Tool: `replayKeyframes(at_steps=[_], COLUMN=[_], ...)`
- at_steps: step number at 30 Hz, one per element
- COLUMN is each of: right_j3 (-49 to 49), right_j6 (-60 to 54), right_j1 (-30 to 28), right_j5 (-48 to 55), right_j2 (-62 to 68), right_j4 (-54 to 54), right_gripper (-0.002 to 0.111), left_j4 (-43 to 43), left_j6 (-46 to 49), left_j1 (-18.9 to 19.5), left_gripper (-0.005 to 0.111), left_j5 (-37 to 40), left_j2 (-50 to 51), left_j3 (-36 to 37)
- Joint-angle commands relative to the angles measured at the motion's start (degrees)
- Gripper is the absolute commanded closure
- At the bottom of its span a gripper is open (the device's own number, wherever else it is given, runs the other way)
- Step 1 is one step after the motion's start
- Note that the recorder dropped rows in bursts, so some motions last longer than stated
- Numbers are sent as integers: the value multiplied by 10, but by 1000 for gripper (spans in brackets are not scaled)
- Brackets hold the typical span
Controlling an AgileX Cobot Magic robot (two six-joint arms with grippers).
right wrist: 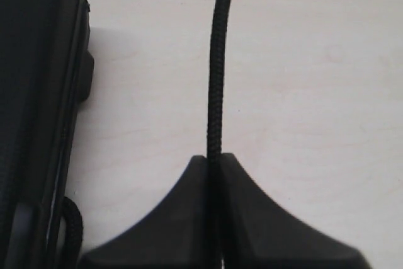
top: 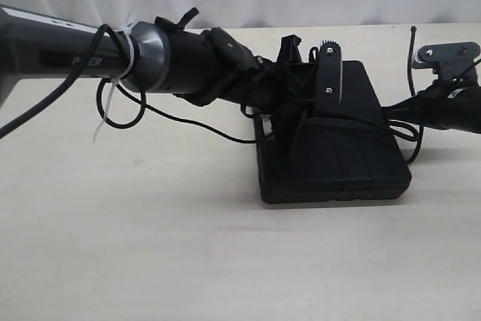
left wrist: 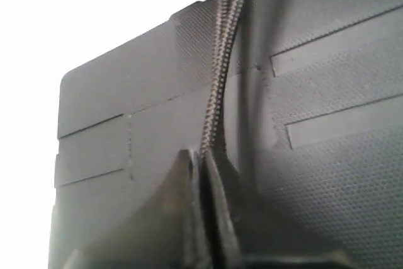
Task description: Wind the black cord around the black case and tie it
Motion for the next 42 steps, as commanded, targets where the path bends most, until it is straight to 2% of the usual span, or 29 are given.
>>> replayKeyframes(at_steps=[1, 5, 9, 12, 15, 17, 20, 23, 30, 42], right_j3=[3, 3, 3, 3, 8, 11, 17, 17, 17, 17], right_j6=[3, 3, 3, -2, -1, -20, -23, -37, -47, -33], right_j1=[0, 0, 0, 0, 4, 22, 75, 99, 100, 100], right_j5=[-8, -3, 12, 35, 37, 38, 39, 42, 51, 35], right_j2=[-11, -28, -49, -63, -66, -66, -67, -67, -67, -67], right_j4=[-3, -3, -3, -5, -31, -56, -160, -168, -168, -168], right_gripper=[104, 104, 104, 104, 104, 104, 104, 104, 104, 104], left_j4=[-4, -4, -4, -4, -4, -4, 3, 0, -30, -30], left_j6=[-42, -132, -196, -340, -427, -434, -428, -360, -337, -329], left_j1=[-1, 1, 2, 23, 59, 76, 88, 88, 87, 87], left_gripper=[107, 107, 107, 107, 107, 107, 107, 107, 107, 107], left_j5=[-19, -106, -101, -127, -126, -110, -73, -32, -43, -12], left_j2=[-10, -11, -11, -11, -11, -11, -11, -11, -11, -10], left_j3=[0, 1, 1, 1, 1, 1, 0, 0, 0, 0])
